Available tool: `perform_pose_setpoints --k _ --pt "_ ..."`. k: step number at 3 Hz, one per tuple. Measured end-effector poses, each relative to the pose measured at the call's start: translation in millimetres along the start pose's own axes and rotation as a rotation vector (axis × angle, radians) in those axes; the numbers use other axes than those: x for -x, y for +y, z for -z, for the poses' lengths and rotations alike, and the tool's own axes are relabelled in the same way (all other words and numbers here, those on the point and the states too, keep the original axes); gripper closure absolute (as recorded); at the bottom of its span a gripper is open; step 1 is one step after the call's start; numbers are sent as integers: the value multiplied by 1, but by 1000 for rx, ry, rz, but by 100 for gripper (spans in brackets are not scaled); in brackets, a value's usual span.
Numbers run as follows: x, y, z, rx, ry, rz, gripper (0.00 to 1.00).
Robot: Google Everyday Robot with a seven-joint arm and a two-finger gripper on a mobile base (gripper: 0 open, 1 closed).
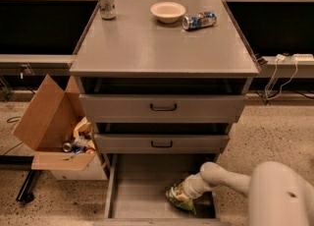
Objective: Pick green jalapeno chip bag from bottom drawer and place on counter
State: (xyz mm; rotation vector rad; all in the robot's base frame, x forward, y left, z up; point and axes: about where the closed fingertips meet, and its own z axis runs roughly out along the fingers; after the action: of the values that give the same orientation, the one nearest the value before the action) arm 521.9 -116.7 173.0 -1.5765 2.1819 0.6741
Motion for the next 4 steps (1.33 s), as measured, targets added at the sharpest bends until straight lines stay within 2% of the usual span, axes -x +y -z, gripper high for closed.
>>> perform_pose_setpoints --k 1,2,3,4 --pt "19 6 74 -109 -117 42 100" --pt "11 13 175 -257 -171 48 100" --pt "13 13 170 -249 -172 51 100" --pt "35 26 191 -258 -217 93 100"
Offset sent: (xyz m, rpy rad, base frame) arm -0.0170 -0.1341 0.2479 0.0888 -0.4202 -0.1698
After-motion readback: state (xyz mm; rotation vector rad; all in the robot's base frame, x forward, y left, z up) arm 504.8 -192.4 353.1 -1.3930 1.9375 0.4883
